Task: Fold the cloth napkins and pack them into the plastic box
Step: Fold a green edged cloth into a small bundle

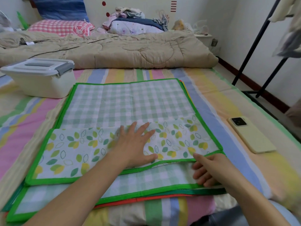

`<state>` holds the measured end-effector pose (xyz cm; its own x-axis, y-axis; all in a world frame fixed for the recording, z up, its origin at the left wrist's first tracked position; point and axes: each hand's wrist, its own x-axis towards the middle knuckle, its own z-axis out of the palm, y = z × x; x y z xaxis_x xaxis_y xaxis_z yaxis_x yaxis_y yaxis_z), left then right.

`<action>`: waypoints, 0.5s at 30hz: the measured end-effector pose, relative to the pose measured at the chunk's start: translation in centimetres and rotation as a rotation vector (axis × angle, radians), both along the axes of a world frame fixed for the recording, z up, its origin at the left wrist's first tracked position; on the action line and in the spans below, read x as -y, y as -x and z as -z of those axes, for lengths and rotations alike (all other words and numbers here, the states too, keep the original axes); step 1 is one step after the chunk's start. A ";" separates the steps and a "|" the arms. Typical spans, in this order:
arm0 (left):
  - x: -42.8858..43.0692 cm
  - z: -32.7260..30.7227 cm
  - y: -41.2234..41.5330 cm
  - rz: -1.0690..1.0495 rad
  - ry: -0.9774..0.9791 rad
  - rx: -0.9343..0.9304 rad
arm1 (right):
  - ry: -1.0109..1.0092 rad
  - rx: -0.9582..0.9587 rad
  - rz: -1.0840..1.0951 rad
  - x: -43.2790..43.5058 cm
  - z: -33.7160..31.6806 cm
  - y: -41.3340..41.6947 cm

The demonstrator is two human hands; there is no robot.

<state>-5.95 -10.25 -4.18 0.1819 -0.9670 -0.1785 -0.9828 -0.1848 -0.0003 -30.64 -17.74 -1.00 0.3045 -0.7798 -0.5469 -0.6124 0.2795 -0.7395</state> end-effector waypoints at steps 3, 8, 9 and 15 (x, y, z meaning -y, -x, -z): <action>0.3 0.0 0.6 0.140 0.099 -0.005 | -0.098 0.085 0.049 0.2 -0.2 0.1; 0.5 0.0 1.1 0.081 0.055 -0.208 | -0.199 0.288 0.177 -0.2 0.5 0.2; 0.7 -0.1 1.4 0.056 0.048 -0.225 | -0.207 0.320 0.196 -0.3 0.6 0.3; 2.4 -0.6 3.4 -0.049 0.055 -0.218 | -0.109 0.469 0.400 0.1 1.1 -0.1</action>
<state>-9.34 -12.67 -3.55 0.1915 -0.9674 -0.1655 -0.9485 -0.2257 0.2222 -30.55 -17.81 -2.08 0.2276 -0.8302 -0.5089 -0.0614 0.5094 -0.8584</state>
